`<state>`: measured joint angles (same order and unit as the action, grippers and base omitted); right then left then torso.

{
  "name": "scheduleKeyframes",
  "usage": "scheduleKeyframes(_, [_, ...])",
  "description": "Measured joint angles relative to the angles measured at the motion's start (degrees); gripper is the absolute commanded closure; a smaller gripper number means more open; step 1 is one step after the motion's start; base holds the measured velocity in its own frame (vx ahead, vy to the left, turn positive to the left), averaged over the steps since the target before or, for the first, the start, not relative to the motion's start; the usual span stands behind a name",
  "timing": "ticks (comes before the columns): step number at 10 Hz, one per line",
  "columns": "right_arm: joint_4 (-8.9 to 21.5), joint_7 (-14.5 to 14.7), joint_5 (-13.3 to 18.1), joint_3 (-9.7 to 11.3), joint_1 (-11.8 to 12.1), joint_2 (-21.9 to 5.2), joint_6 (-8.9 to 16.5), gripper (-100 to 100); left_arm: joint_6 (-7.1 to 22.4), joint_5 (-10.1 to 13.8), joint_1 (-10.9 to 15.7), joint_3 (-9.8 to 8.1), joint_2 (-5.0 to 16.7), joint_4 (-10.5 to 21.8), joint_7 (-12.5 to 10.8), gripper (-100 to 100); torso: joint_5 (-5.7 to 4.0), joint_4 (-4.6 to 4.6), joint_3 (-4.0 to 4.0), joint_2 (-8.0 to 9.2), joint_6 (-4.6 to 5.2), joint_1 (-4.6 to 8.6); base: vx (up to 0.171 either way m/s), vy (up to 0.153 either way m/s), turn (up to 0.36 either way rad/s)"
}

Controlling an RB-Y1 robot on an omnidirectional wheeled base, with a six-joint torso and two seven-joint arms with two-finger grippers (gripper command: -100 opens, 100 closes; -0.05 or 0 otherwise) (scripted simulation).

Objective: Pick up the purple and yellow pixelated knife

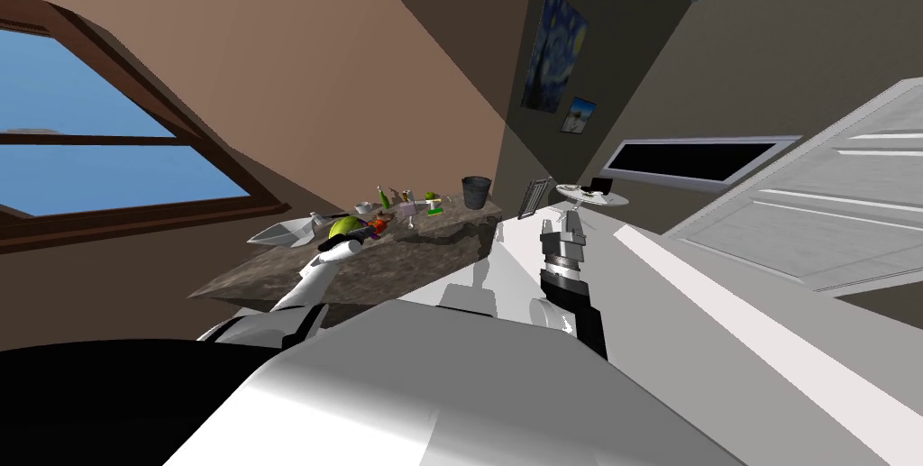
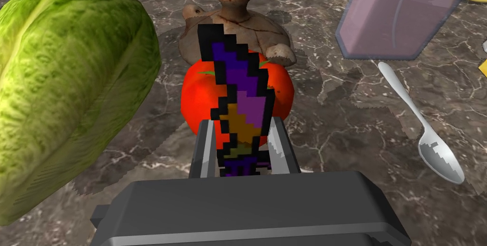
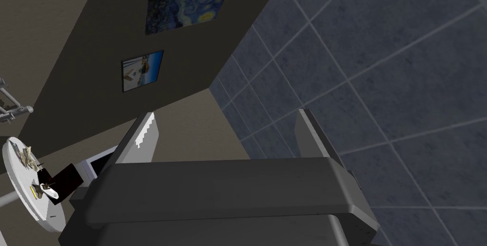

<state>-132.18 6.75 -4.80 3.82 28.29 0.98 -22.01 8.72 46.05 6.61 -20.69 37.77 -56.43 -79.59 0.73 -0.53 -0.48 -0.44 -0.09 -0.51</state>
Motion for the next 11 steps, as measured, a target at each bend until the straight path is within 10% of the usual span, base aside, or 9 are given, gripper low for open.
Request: scheduleKeyframes(11, [0.0,0.0,0.0,0.0,0.0,0.0,0.0,0,5.8,13.1,-10.4,-7.31,-3.2,-14.5,15.8,100,-0.06,-0.05,-0.02,0.01,0.07,0.02,0.044,-0.013,0.033])
